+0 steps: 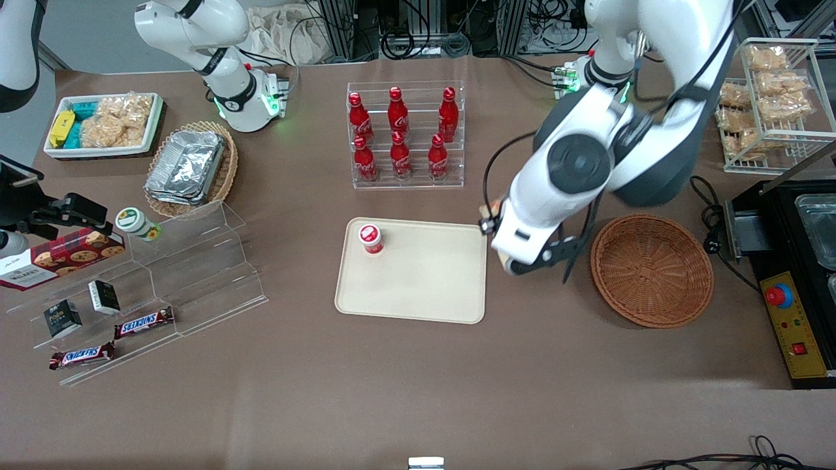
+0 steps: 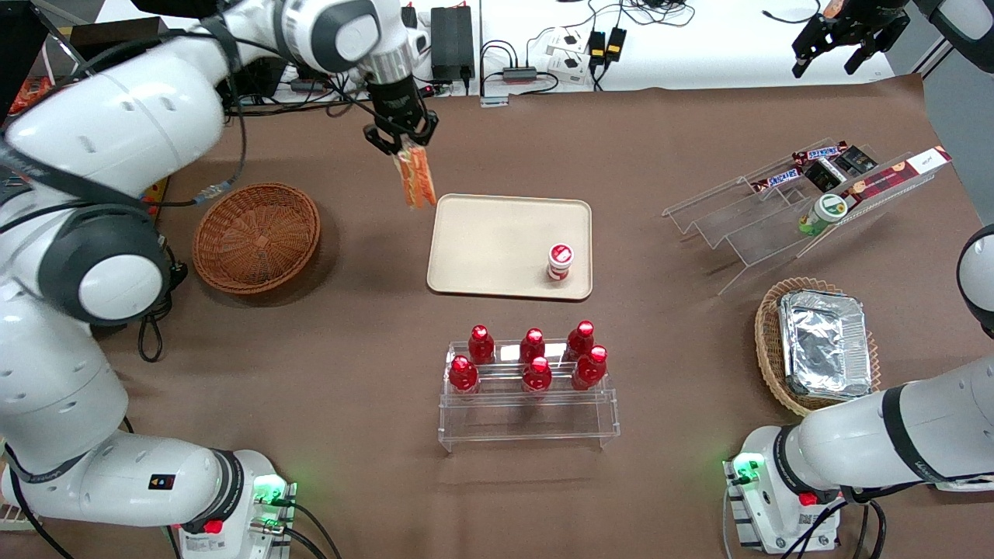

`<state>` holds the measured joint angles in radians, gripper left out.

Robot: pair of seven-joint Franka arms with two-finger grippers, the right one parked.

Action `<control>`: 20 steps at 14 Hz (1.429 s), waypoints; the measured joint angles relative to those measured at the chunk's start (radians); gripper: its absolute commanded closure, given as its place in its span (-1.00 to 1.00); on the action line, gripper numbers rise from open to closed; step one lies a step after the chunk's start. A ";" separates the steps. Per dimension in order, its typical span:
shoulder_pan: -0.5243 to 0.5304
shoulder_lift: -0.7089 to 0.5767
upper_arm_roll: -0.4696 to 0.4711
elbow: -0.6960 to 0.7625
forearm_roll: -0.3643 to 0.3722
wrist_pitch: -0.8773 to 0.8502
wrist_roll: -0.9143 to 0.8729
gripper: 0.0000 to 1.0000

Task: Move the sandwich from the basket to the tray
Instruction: 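Lower the sandwich onto the cream tray and open the left gripper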

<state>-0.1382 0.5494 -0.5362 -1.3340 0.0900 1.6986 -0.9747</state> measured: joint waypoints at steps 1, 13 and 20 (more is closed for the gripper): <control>-0.013 0.047 0.000 -0.003 0.018 0.040 -0.013 1.00; -0.097 0.329 0.000 -0.025 0.213 0.291 -0.169 0.16; -0.094 0.300 0.000 0.003 0.223 0.317 -0.259 -1.00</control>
<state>-0.2318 0.8495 -0.5362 -1.3311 0.3125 2.0155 -1.2333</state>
